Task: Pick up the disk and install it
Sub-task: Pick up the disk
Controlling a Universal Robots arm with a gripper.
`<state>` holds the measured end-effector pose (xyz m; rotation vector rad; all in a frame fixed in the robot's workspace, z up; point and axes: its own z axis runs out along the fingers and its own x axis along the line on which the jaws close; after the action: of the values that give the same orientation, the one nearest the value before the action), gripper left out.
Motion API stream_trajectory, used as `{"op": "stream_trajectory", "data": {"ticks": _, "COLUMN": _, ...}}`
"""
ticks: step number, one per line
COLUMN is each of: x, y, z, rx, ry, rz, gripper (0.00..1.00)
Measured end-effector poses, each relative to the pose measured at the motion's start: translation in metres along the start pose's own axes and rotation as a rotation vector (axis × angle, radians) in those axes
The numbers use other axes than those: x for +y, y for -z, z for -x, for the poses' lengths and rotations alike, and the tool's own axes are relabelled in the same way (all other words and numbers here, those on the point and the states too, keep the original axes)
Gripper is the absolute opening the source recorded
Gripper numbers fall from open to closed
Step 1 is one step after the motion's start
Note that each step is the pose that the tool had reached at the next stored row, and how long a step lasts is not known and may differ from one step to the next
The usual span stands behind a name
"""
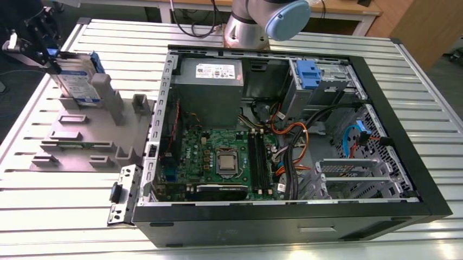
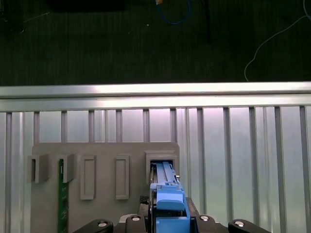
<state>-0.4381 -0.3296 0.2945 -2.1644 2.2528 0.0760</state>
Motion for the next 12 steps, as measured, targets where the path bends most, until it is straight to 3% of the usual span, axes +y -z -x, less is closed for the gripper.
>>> {"op": "stream_trajectory", "data": {"ticks": 12, "x": 0.0001, "y": 0.0064, "z": 0.0003, "rx": 0.0, "ry": 0.0, "rz": 0.0001, "gripper": 0.37}}
